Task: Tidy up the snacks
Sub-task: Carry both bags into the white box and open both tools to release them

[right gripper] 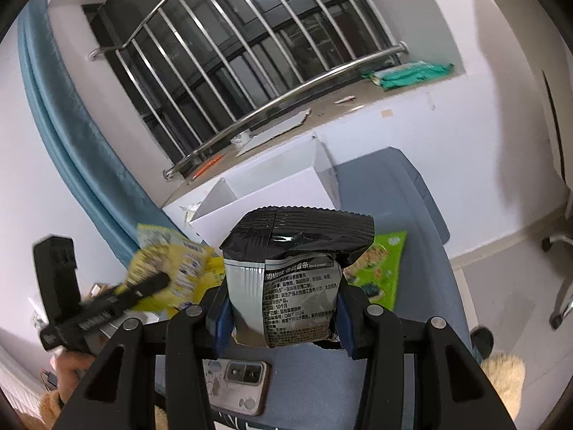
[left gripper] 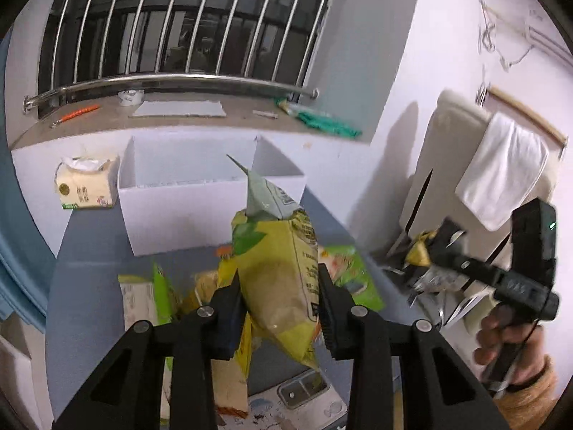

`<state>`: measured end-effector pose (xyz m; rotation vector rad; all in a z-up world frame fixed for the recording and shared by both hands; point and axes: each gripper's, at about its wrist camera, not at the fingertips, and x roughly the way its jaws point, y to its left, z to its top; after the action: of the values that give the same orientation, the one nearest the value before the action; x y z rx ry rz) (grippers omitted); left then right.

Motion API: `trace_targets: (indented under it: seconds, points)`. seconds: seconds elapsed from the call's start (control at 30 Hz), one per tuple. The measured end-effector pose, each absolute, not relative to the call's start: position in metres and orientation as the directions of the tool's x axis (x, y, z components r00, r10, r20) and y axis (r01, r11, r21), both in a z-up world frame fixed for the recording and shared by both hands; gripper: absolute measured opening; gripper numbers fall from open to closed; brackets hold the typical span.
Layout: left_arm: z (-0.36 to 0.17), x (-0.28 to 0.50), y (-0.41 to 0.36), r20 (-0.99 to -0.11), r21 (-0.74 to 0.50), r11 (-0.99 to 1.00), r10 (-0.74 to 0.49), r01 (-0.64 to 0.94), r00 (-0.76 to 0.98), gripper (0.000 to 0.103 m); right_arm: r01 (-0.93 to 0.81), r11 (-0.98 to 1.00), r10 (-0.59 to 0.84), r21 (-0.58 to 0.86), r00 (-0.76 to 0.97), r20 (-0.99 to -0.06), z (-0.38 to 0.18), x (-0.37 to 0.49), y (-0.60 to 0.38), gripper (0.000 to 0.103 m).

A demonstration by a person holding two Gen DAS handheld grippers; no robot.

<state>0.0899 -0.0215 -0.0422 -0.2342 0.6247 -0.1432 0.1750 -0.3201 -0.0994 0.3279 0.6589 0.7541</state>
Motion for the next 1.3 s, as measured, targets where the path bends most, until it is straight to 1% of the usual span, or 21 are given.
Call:
trace_targets:
  seconds: [0.07, 0.2, 0.3, 0.33, 0.47, 0.6, 0.7, 0.8, 0.83, 0.87, 0.9, 0.93, 0.97, 1.03, 1.1, 1.13, 1.17, 1.2, 1.23, 1.27, 1.3]
  points:
    - [-0.036, 0.094, -0.012, -0.541, -0.299, 0.951, -0.234, 0.076, 0.808, 0.039, -0.546, 0.688, 0.725, 0.478, 0.539, -0.428, -0.094, 0.179, -0.31, 0.051]
    - [-0.033, 0.112, 0.011, -0.525, -0.346, 0.937, -0.245, 0.059, 0.815, 0.038, -0.569, 0.686, 0.727, 0.453, 0.529, -0.437, -0.086, 0.192, -0.29, 0.051]
    - [-0.029, 0.129, 0.026, -0.516, -0.404, 0.911, -0.304, 0.086, 0.801, 0.038, -0.585, 0.679, 0.734, 0.443, 0.517, -0.441, -0.081, 0.197, -0.28, 0.051]
    - [-0.028, 0.132, 0.029, -0.514, -0.411, 0.908, -0.306, 0.084, 0.801, 0.038, -0.592, 0.677, 0.735, 0.437, 0.516, -0.44, -0.078, 0.199, -0.275, 0.051]
    - [-0.032, 0.138, 0.027, -0.529, -0.403, 0.91, -0.32, 0.099, 0.786, 0.039, -0.605, 0.679, 0.733, 0.417, 0.514, -0.446, -0.072, 0.206, -0.266, 0.051]
    - [-0.045, 0.145, 0.032, -0.558, -0.396, 0.916, -0.292, 0.06, 0.777, 0.039, -0.603, 0.675, 0.736, 0.425, 0.503, -0.454, -0.077, 0.209, -0.261, 0.051]
    - [-0.044, 0.147, 0.034, -0.551, -0.396, 0.915, -0.301, 0.074, 0.779, 0.04, -0.6, 0.673, 0.737, 0.433, 0.49, -0.466, -0.081, 0.211, -0.259, 0.051]
    - [-0.034, 0.145, 0.03, -0.544, -0.341, 0.938, -0.256, 0.068, 0.799, 0.039, -0.597, 0.678, 0.732, 0.429, 0.492, -0.471, -0.083, 0.21, -0.259, 0.051]
    - [-0.029, 0.145, 0.029, -0.536, -0.333, 0.94, -0.251, 0.071, 0.806, 0.036, -0.594, 0.679, 0.731, 0.432, 0.493, -0.471, -0.083, 0.21, -0.26, 0.051]
    - [-0.025, 0.145, 0.029, -0.529, -0.329, 0.941, -0.251, 0.077, 0.811, 0.026, -0.592, 0.678, 0.732, 0.436, 0.494, -0.469, -0.082, 0.21, -0.261, 0.051]
    - [-0.021, 0.146, 0.029, -0.526, -0.319, 0.945, -0.245, 0.078, 0.814, 0.02, -0.591, 0.678, 0.732, 0.437, 0.495, -0.468, -0.081, 0.211, -0.26, 0.051]
    - [-0.018, 0.148, 0.028, -0.53, -0.302, 0.95, -0.233, 0.076, 0.815, 0.01, -0.592, 0.678, 0.733, 0.436, 0.496, -0.466, -0.08, 0.211, -0.26, 0.051]
    - [-0.016, 0.15, 0.027, -0.538, -0.287, 0.955, -0.223, 0.072, 0.813, 0.005, -0.596, 0.678, 0.732, 0.43, 0.497, -0.466, -0.079, 0.211, -0.258, 0.051]
    - [-0.019, 0.154, 0.028, -0.557, -0.281, 0.958, -0.218, 0.065, 0.801, 0.005, -0.602, 0.682, 0.727, 0.416, 0.499, -0.471, -0.078, 0.211, -0.254, 0.051]
    - [-0.03, 0.156, 0.024, -0.594, -0.275, 0.958, -0.235, 0.081, 0.769, 0.005, -0.602, 0.684, 0.725, 0.412, 0.496, -0.479, -0.081, 0.213, -0.251, 0.051]
    - [-0.038, 0.156, 0.019, -0.616, -0.26, 0.962, -0.235, 0.088, 0.752, 0.01, -0.597, 0.686, 0.723, 0.416, 0.494, -0.483, -0.083, 0.213, -0.25, 0.051]
    - [-0.046, 0.155, 0.013, -0.634, -0.235, 0.968, -0.223, 0.09, 0.741, 0.028, -0.593, 0.686, 0.723, 0.422, 0.491, -0.486, -0.087, 0.213, -0.25, 0.051]
    - [-0.052, 0.152, 0.007, -0.644, -0.212, 0.972, -0.216, 0.1, 0.734, 0.041, -0.59, 0.685, 0.724, 0.426, 0.489, -0.486, -0.089, 0.214, -0.251, 0.051]
    - [-0.058, 0.149, 0.001, -0.656, -0.179, 0.977, -0.204, 0.113, 0.727, 0.073, -0.585, 0.687, 0.723, 0.431, 0.488, -0.489, -0.091, 0.215, -0.252, 0.052]
    - [-0.064, 0.144, -0.007, -0.662, -0.145, 0.982, -0.189, 0.124, 0.725, 0.096, -0.578, 0.691, 0.719, 0.434, 0.49, -0.493, -0.094, 0.215, -0.254, 0.052]
    - [-0.071, 0.137, -0.016, -0.667, -0.114, 0.983, -0.185, 0.147, 0.722, 0.1, -0.569, 0.696, 0.714, 0.437, 0.493, -0.497, -0.096, 0.215, -0.257, 0.052]
